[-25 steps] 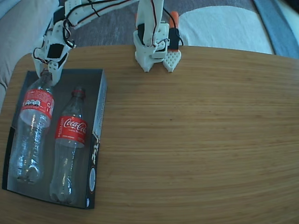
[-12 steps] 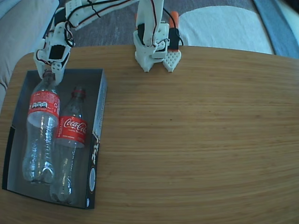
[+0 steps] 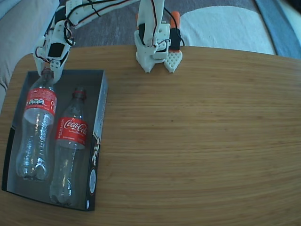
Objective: Grasp the bottles and put them in the box.
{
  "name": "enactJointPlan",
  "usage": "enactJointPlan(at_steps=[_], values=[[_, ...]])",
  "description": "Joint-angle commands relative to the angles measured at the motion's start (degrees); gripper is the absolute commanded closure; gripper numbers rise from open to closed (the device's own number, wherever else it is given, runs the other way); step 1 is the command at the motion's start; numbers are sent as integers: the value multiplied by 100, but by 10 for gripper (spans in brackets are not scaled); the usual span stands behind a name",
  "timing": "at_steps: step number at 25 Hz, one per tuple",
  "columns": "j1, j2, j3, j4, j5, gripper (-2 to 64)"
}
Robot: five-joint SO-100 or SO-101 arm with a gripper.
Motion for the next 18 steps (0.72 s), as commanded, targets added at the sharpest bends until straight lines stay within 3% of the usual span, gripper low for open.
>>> enactJointPlan(at_steps=[1,7,9,12,16,18], values=[[44,325,-176,-149,9,618],[-9,325,-176,-149,18,608],[-9,325,-185,-149,18,577],[0,325,-237,-132,26,457],[-26,325,-299,-149,677,266],[-79,325,-325,-149,712,211]])
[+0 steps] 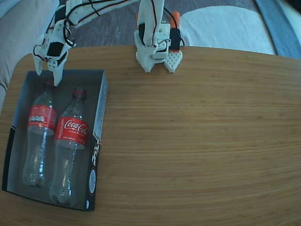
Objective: Grasp the bottles and put them in the box.
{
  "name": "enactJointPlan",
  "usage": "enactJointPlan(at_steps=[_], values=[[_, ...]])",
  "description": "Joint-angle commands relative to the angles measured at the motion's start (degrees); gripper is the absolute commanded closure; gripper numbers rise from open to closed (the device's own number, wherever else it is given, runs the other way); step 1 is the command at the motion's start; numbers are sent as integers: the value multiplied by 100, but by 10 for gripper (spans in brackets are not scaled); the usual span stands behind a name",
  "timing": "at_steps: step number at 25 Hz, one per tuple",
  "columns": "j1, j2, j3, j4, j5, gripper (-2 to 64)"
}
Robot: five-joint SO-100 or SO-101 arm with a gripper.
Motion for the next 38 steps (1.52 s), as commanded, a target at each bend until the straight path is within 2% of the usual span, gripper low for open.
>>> enactJointPlan(at_steps=[1,8,14,17,24,29,38], values=[[-88,325,-334,-88,79,201],[-97,325,-360,-44,97,197],[-185,316,-870,-9,114,197],[-352,316,-1230,88,721,198],[-967,316,-2443,1441,2479,198],[-1468,316,-3305,2118,3691,198],[-2136,325,-4166,3094,4834,198]])
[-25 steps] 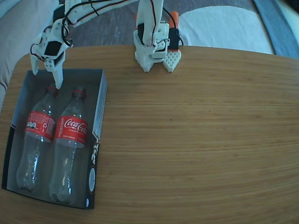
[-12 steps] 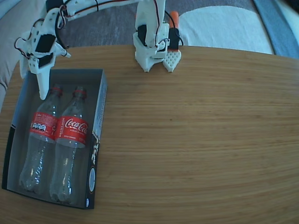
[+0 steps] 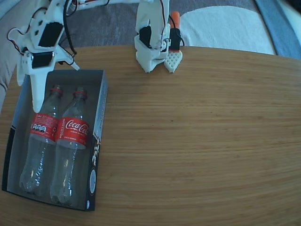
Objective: Grasp the bottles and put them in the box.
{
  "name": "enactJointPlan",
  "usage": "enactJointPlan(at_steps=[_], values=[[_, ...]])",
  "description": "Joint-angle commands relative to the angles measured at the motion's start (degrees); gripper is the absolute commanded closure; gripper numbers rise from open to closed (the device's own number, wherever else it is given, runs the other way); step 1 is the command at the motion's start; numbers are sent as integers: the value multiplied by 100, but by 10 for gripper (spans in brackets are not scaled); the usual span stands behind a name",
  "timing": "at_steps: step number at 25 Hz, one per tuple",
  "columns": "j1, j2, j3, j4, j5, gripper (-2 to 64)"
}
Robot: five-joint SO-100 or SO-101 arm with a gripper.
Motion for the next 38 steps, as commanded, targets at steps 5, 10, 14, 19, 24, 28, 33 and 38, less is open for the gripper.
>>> enactJointPlan(at_steps=[5,10,14,19,24,28,33,38], values=[[-554,325,-694,1037,826,198],[-1178,325,-1099,1784,1696,198],[-1652,325,-1318,2083,2575,198],[-2145,334,-1345,2461,3551,198],[-2654,606,-1213,2769,4386,198],[-2936,914,-826,2795,4904,198],[-3067,1195,-483,2777,5520,198],[-3401,1327,-466,2786,6521,198]])
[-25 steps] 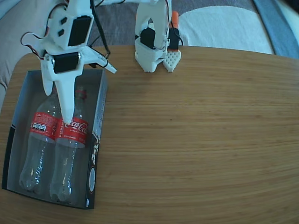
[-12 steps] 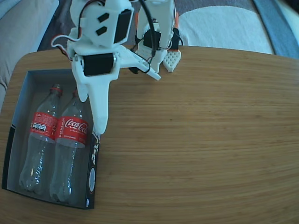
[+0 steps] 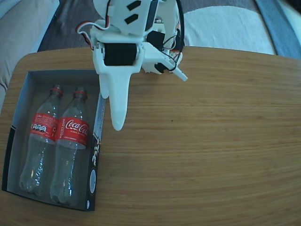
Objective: Grasp the bottles and put them in the box.
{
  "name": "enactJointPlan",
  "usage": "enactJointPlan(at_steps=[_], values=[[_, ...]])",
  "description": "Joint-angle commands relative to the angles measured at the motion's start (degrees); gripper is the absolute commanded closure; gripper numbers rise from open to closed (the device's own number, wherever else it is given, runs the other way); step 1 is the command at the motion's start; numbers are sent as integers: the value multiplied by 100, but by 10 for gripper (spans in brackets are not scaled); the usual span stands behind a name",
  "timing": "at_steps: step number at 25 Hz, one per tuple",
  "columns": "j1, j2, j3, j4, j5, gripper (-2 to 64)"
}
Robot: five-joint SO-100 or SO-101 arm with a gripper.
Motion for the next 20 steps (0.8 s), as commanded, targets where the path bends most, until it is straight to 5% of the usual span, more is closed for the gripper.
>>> enactJointPlan(at_steps=[1,9,20], values=[[-158,255,-53,9,729,198],[-668,290,387,9,2681,197],[-1283,809,1072,-211,3041,197]])
